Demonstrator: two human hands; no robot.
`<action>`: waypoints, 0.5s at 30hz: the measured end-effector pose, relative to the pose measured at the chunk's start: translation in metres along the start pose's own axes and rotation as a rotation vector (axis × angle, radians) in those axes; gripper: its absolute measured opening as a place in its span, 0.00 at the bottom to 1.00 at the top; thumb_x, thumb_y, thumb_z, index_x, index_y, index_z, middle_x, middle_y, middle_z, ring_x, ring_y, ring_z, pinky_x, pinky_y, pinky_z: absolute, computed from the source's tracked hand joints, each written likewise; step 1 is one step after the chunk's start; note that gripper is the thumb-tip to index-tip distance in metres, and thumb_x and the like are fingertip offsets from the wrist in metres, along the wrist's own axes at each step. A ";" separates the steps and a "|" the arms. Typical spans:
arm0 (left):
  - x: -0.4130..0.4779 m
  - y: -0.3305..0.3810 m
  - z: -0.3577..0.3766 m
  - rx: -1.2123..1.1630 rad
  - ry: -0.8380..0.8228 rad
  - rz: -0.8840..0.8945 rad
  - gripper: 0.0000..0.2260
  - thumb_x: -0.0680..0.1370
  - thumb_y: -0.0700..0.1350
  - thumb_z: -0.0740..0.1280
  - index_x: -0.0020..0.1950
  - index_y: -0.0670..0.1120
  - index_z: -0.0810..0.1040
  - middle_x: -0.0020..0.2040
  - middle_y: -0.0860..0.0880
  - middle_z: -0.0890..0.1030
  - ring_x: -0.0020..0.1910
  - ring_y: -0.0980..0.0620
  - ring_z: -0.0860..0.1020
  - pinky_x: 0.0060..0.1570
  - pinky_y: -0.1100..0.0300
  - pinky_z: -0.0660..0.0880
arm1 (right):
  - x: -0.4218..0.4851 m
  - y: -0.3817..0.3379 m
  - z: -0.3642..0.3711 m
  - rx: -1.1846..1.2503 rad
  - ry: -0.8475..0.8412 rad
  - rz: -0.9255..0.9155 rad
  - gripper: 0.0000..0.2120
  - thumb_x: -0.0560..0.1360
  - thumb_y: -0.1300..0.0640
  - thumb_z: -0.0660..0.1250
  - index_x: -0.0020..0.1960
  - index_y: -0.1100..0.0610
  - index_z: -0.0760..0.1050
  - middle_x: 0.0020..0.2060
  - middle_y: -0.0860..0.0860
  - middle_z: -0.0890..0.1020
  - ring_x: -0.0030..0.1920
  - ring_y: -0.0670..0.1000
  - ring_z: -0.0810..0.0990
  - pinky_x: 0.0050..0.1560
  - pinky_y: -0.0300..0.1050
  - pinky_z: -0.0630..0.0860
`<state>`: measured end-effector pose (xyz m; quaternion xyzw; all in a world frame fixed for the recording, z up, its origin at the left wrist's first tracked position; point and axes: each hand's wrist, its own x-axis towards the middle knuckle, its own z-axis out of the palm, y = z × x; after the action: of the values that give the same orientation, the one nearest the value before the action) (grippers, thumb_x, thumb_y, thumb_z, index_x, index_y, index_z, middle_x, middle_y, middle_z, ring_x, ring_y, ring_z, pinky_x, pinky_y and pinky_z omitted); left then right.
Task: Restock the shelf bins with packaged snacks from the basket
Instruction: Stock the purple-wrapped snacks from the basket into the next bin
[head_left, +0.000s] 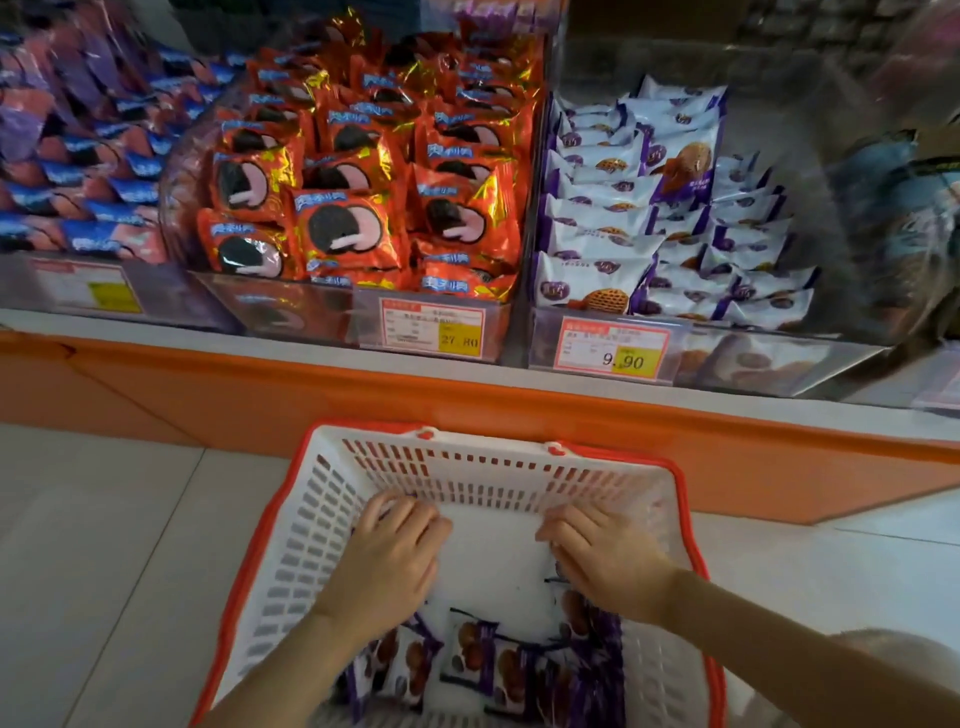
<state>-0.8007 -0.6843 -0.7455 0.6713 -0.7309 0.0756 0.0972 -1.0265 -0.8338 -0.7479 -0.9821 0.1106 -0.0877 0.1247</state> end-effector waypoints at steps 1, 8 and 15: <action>-0.007 0.003 0.008 -0.025 -0.036 -0.029 0.10 0.73 0.44 0.58 0.49 0.47 0.76 0.45 0.49 0.79 0.47 0.49 0.73 0.56 0.52 0.66 | -0.004 0.000 0.010 0.009 -0.038 0.027 0.08 0.74 0.57 0.60 0.52 0.52 0.71 0.46 0.47 0.80 0.46 0.47 0.78 0.48 0.43 0.78; -0.058 0.023 0.070 -0.183 -0.522 -0.213 0.20 0.60 0.47 0.78 0.50 0.51 0.79 0.48 0.52 0.78 0.46 0.52 0.78 0.46 0.56 0.77 | -0.025 -0.011 0.062 0.100 -0.397 0.361 0.15 0.79 0.52 0.55 0.63 0.54 0.71 0.59 0.50 0.75 0.57 0.50 0.77 0.51 0.42 0.74; -0.085 0.020 0.096 -0.292 -0.888 -0.305 0.26 0.81 0.42 0.58 0.78 0.50 0.53 0.78 0.51 0.54 0.76 0.51 0.54 0.72 0.55 0.54 | -0.055 -0.024 0.092 0.183 -0.815 0.559 0.27 0.77 0.37 0.57 0.68 0.55 0.64 0.66 0.52 0.69 0.61 0.53 0.73 0.56 0.46 0.70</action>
<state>-0.8179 -0.6237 -0.8584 0.7174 -0.5980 -0.3365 -0.1205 -1.0564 -0.7773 -0.8368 -0.8544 0.3035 0.3304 0.2620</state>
